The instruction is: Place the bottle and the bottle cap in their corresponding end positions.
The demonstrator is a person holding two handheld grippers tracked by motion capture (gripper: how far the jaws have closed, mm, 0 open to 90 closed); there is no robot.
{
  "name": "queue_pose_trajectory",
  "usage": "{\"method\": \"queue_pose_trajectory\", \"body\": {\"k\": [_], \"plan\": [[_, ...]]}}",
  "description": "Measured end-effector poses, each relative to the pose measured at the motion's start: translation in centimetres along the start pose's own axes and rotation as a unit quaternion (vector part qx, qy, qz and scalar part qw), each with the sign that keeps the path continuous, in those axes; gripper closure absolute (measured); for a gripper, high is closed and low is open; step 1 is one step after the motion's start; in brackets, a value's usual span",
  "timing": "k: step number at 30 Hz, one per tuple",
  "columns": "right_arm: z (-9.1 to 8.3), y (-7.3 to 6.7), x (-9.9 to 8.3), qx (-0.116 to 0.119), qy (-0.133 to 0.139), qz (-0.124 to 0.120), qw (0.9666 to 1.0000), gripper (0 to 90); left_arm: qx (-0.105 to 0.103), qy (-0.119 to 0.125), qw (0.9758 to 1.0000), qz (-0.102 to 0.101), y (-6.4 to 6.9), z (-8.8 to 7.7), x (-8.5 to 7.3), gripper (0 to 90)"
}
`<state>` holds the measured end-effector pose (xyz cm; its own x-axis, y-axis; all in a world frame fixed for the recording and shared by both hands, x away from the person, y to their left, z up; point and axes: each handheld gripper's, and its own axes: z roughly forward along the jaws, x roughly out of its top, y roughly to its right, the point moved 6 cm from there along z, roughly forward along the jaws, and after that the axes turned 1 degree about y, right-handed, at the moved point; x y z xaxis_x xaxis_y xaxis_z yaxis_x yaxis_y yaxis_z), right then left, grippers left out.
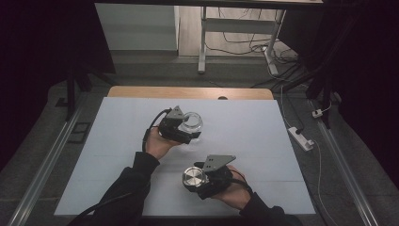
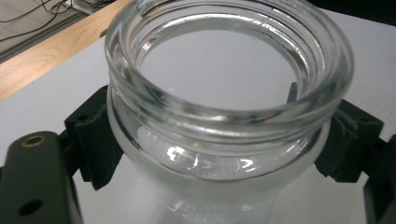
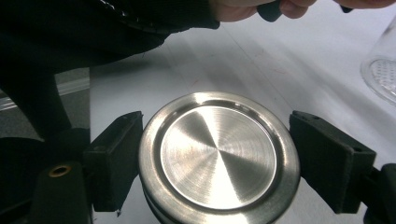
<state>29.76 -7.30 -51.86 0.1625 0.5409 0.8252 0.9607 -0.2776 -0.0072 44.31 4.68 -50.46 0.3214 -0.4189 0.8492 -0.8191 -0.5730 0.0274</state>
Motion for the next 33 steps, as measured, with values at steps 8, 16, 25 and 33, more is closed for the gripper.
{"method": "queue_pose_trajectory", "body": {"k": [8, 16, 25, 33], "plan": [[0.9, 0.4, -0.6, -0.007, 0.001, 0.006, 1.0, 19.6, 0.002, 0.0, 1.0, -0.006, -1.0, 1.1, -0.6, 15.9], [2.0, 1.4, -1.2, -0.022, -0.004, 0.005, 0.9997, 19.6, 0.015, 0.0, 0.9998, -0.015, -1.9, 1.8, -1.0, 15.9], [3.1, 2.1, -1.9, -0.03, -0.012, 0.011, 0.9994, 19.6, 0.029, -0.001, 0.9993, -0.021, -2.5, 2.7, -1.5, 15.9], [4.0, 2.6, -2.6, -0.036, -0.021, 0.019, 0.9989, 19.6, 0.036, 0.0, 0.999, -0.025, -2.8, 3.3, -1.7, 15.9]]}}
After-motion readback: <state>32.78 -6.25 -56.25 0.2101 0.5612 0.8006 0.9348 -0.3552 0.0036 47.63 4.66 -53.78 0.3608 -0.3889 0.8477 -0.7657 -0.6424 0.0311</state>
